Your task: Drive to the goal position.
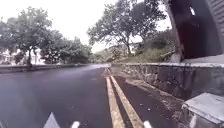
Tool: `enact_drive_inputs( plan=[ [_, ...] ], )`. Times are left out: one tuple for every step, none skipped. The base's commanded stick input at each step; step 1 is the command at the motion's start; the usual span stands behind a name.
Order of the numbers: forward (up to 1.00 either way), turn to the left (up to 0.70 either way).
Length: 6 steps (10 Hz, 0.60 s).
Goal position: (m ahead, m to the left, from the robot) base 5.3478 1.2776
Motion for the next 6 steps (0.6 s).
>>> enact_drive_inputs(
  plan=[
    [0.00,0.00],
    [0.00,0.00],
    [0.00,0.00],
    [0.00,0.00],
    [0.70,0.00],
    [0.70,0.00]
  ],
)
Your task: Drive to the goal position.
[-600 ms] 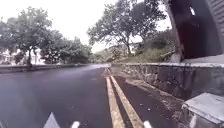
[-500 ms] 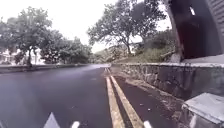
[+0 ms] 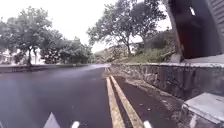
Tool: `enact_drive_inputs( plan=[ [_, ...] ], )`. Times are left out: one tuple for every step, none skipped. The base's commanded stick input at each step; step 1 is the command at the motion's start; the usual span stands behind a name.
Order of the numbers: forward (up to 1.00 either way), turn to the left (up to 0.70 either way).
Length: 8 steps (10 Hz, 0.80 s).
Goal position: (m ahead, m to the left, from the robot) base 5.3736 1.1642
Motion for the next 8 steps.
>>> enact_drive_inputs(
  plan=[
    [0.70,0.00],
    [0.70,0.00],
    [0.70,0.00],
    [0.70,0.00],
    [0.70,0.00],
    [0.70,0.00],
    [0.70,0.00],
    [0.70,0.00]
  ],
)
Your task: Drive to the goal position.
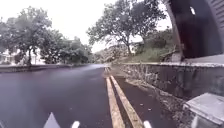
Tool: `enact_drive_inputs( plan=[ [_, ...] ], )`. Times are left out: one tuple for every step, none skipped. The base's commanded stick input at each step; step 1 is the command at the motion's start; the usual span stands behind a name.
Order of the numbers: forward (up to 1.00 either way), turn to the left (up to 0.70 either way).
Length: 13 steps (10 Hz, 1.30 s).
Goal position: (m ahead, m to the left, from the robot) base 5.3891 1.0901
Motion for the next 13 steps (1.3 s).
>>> enact_drive_inputs(
  plan=[
    [0.70,0.00],
    [0.70,0.00],
    [0.70,0.00],
    [0.70,0.00],
    [0.70,0.00],
    [0.70,0.00],
    [0.70,0.00],
    [0.70,0.00],
    [0.70,0.00],
    [0.70,0.00],
    [0.70,0.00],
    [0.70,0.00],
    [0.70,0.00]
  ],
)
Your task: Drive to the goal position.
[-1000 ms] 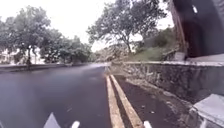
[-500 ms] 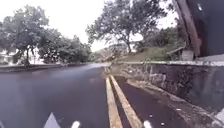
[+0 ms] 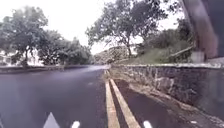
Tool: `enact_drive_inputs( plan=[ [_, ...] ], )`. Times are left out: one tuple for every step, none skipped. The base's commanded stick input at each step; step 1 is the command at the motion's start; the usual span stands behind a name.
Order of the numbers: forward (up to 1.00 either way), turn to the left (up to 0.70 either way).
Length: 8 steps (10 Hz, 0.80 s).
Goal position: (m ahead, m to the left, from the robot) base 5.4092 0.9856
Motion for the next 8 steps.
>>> enact_drive_inputs(
  plan=[
    [0.70,0.00],
    [0.70,0.00],
    [0.70,0.00],
    [0.70,0.00],
    [0.70,0.00],
    [0.70,0.00],
    [0.70,0.00],
    [0.70,0.00]
  ],
)
